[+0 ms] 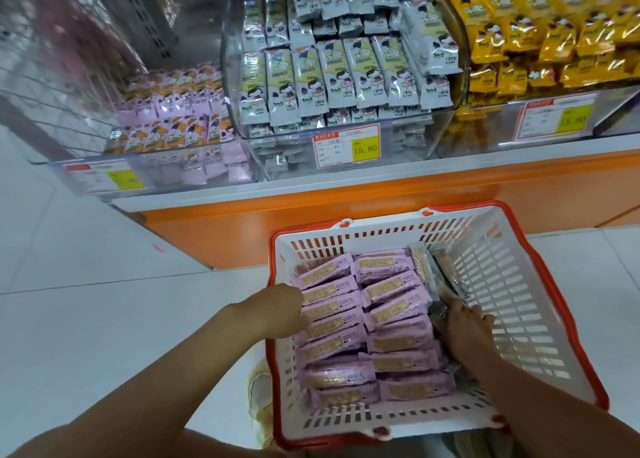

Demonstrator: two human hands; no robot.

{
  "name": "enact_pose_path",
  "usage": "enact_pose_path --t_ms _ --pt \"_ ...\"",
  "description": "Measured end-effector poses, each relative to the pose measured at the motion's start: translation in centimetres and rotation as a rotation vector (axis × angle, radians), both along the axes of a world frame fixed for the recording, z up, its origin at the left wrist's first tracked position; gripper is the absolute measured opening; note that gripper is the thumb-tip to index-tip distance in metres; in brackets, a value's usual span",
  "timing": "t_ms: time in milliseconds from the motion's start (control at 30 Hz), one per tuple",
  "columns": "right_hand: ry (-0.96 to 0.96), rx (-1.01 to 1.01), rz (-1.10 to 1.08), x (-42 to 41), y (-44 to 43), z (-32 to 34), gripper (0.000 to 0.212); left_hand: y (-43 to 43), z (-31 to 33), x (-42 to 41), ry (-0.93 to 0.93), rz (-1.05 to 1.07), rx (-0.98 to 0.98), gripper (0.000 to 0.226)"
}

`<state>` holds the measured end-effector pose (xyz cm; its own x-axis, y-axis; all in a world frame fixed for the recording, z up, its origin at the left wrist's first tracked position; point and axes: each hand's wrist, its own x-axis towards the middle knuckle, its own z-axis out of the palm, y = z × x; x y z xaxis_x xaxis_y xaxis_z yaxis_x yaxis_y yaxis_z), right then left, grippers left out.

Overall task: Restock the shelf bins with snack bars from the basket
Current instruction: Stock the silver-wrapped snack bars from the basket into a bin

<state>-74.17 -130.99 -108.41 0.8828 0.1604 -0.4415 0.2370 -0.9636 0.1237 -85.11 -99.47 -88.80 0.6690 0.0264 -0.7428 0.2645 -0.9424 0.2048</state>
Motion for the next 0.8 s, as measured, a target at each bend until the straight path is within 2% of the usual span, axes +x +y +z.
enact_pose_path --t_ms 167,400,600,667,700,800 --pt "-0.036 -0.045 0.043 -0.1 0.7 0.5 0.041 0.1 0.6 -0.7 -0.032 -0.004 0.007 0.040" --pt "0.014 0.046 -0.048 0.4 0.2 0.6 0.042 -0.2 0.8 -0.9 -0.046 -0.043 -0.001 0.040" --pt "0.104 0.073 -0.106 1.0 -0.5 2.3 0.056 -0.3 0.9 -0.6 0.014 -0.053 0.025 0.044" --pt "0.118 0.147 -0.184 1.0 -0.6 3.8 0.060 -0.4 1.3 -0.5 0.008 -0.035 0.004 0.045" --pt "0.099 0.224 -0.220 1.0 -0.5 4.9 0.055 -0.5 1.5 -0.5 0.008 -0.012 -0.025 0.045" --pt "0.063 0.590 -0.293 0.5 0.3 9.9 0.047 -1.0 2.2 -0.3 -0.064 0.072 -0.190 0.039"
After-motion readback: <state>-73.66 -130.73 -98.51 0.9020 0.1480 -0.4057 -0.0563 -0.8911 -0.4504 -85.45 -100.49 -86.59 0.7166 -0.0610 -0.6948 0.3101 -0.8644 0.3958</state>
